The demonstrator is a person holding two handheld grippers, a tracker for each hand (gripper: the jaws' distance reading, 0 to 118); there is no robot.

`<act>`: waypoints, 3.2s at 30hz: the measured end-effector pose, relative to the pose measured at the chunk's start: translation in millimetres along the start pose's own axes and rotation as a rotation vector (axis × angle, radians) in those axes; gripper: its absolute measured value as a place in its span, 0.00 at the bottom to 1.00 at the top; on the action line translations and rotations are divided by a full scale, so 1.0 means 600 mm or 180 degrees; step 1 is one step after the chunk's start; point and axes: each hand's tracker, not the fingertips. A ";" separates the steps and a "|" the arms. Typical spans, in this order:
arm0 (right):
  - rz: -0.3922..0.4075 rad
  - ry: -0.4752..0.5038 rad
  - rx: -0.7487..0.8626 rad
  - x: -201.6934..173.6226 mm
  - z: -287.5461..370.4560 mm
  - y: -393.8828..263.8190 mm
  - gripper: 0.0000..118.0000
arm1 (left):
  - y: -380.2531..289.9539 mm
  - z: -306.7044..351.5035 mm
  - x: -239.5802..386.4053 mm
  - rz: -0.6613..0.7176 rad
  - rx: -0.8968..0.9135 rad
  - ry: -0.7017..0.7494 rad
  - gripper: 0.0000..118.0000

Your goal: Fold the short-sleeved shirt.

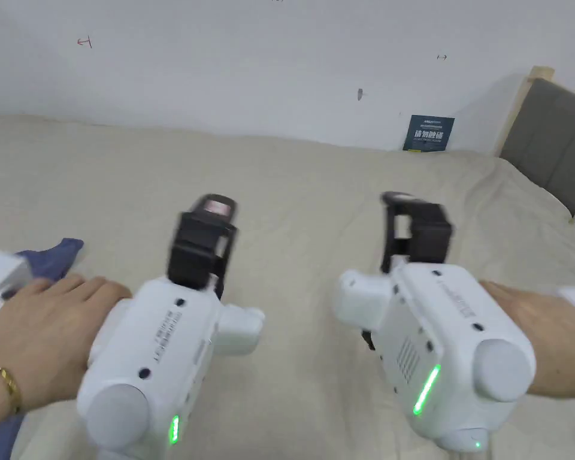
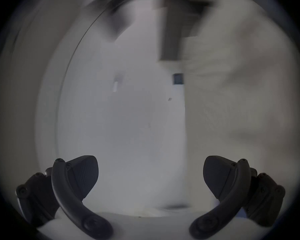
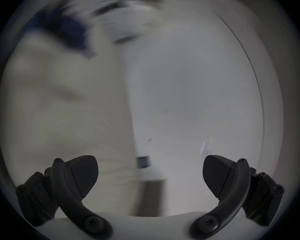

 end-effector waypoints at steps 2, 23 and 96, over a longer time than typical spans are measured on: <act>0.1342 -0.0058 0.0379 -0.033 0.010 -0.002 1.00 | 0.009 0.008 0.011 -0.0592 0.0461 -0.0074 1.00; -0.5865 -0.0205 -0.0853 -0.015 0.008 -0.071 1.00 | -0.057 0.004 0.013 0.5827 -0.1596 0.0173 1.00; -0.5955 0.0079 -0.0765 0.008 0.002 -0.054 0.03 | -0.088 0.014 -0.011 0.6196 -0.1590 0.0003 0.00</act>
